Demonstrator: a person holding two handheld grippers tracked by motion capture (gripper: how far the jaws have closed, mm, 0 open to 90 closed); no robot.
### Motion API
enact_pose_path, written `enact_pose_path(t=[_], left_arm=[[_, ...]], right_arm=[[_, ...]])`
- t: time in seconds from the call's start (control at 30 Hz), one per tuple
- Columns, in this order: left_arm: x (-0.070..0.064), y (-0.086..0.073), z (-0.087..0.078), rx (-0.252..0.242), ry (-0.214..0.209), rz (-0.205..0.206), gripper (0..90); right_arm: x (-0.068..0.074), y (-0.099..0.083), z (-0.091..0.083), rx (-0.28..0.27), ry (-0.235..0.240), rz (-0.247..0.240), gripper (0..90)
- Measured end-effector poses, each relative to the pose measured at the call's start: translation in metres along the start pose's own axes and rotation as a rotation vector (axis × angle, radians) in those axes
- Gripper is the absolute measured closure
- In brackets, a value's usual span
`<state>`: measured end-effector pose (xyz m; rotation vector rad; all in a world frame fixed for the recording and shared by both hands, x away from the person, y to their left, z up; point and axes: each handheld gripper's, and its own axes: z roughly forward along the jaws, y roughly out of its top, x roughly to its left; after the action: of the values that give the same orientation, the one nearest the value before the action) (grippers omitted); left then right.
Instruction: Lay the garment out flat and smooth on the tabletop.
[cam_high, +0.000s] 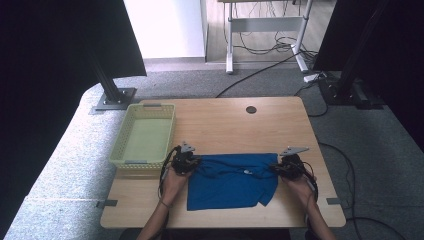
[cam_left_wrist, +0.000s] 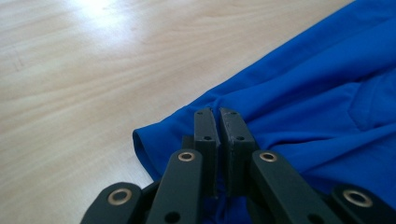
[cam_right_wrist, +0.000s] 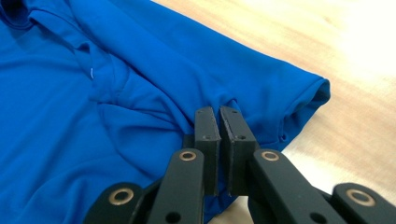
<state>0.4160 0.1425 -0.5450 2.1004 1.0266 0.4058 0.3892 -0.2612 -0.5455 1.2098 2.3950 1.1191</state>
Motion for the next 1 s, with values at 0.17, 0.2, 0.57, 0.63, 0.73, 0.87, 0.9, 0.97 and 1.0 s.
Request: enact_pose_path(t=[0.17, 0.2, 0.57, 0.63, 0.73, 0.87, 0.9, 0.97, 1.0], left_arm=[[-0.005, -0.008, -0.010, 0.017, -0.031, 0.017, 85.3], [-0.007, -0.011, -0.013, 0.017, -0.040, 0.015, 85.3], [-0.009, 0.008, -0.032, -0.049, -0.010, 0.051, 85.7], [-0.007, 0.024, -0.035, -0.110, 0.027, 0.053, 85.6], [-0.004, 0.033, -0.026, -0.120, 0.038, 0.046, 85.6], [-0.002, 0.027, 0.000, -0.046, 0.051, 0.051, 85.6], [-0.001, 0.024, 0.006, -0.027, 0.050, 0.049, 85.6], [0.001, 0.018, 0.015, 0.004, 0.053, 0.047, 85.6], [0.002, 0.015, 0.017, 0.009, 0.050, 0.042, 85.5]], right_arm=[[0.008, -0.008, -0.006, 0.010, 0.028, -0.007, 85.5], [0.010, -0.010, -0.008, 0.014, 0.036, -0.010, 85.5], [0.026, 0.002, -0.029, -0.031, 0.003, -0.085, 85.4], [0.024, 0.011, -0.032, -0.053, -0.017, -0.088, 85.4], [0.015, 0.026, -0.027, -0.065, -0.036, -0.074, 85.4], [0.002, 0.029, -0.007, -0.028, -0.041, -0.042, 85.4], [0.000, 0.027, -0.002, -0.014, -0.042, -0.035, 85.4], [-0.004, 0.022, 0.007, 0.010, -0.042, -0.020, 85.3], [-0.006, 0.019, 0.010, 0.016, -0.039, -0.014, 85.3]])
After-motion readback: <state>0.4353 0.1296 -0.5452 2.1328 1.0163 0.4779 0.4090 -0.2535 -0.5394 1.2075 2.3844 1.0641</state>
